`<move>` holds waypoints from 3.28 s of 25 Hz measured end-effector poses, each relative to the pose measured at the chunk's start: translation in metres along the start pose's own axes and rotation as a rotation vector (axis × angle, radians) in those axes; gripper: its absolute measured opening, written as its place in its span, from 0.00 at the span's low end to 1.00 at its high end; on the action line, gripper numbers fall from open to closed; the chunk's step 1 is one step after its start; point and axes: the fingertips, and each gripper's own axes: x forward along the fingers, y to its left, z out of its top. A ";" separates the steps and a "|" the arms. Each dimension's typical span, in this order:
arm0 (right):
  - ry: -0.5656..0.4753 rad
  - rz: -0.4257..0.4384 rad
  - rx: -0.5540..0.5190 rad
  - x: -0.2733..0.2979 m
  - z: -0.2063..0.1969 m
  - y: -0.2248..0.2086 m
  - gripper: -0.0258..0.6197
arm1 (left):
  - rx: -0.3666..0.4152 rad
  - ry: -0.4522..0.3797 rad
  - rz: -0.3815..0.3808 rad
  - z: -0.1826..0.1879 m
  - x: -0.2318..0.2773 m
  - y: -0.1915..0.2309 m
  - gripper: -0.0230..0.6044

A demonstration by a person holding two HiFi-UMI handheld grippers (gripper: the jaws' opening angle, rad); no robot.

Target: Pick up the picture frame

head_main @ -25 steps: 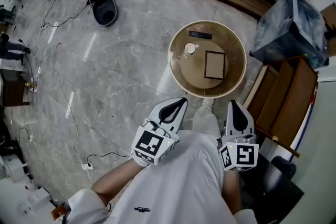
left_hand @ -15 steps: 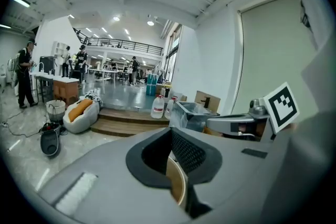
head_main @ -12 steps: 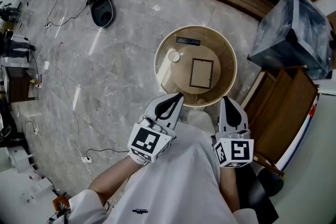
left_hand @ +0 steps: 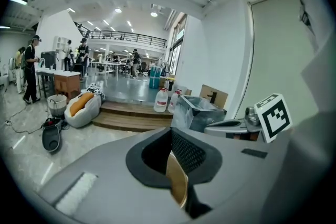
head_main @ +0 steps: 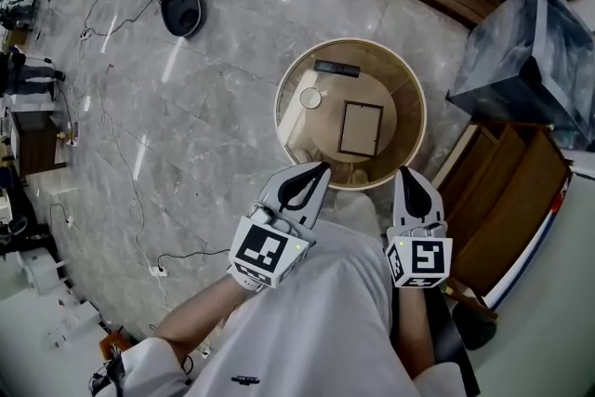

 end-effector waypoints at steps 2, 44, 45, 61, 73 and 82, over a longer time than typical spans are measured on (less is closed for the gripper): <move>0.019 0.005 -0.016 0.012 -0.002 -0.004 0.05 | -0.005 0.001 0.008 0.002 0.005 0.010 0.04; 0.393 0.383 -0.457 0.330 -0.238 -0.022 0.20 | -0.186 0.225 0.038 -0.235 0.213 0.165 0.04; 0.403 0.394 -0.463 0.336 -0.246 -0.024 0.20 | -0.185 0.227 0.039 -0.240 0.217 0.167 0.04; 0.595 0.573 -0.730 0.399 -0.352 -0.050 0.20 | -0.228 0.272 0.077 -0.314 0.263 0.189 0.04; 0.714 0.675 -0.794 0.417 -0.400 -0.064 0.20 | -0.244 0.291 0.069 -0.343 0.270 0.190 0.04; 0.780 0.762 -0.770 0.416 -0.407 -0.061 0.15 | -0.237 0.283 0.057 -0.343 0.274 0.186 0.04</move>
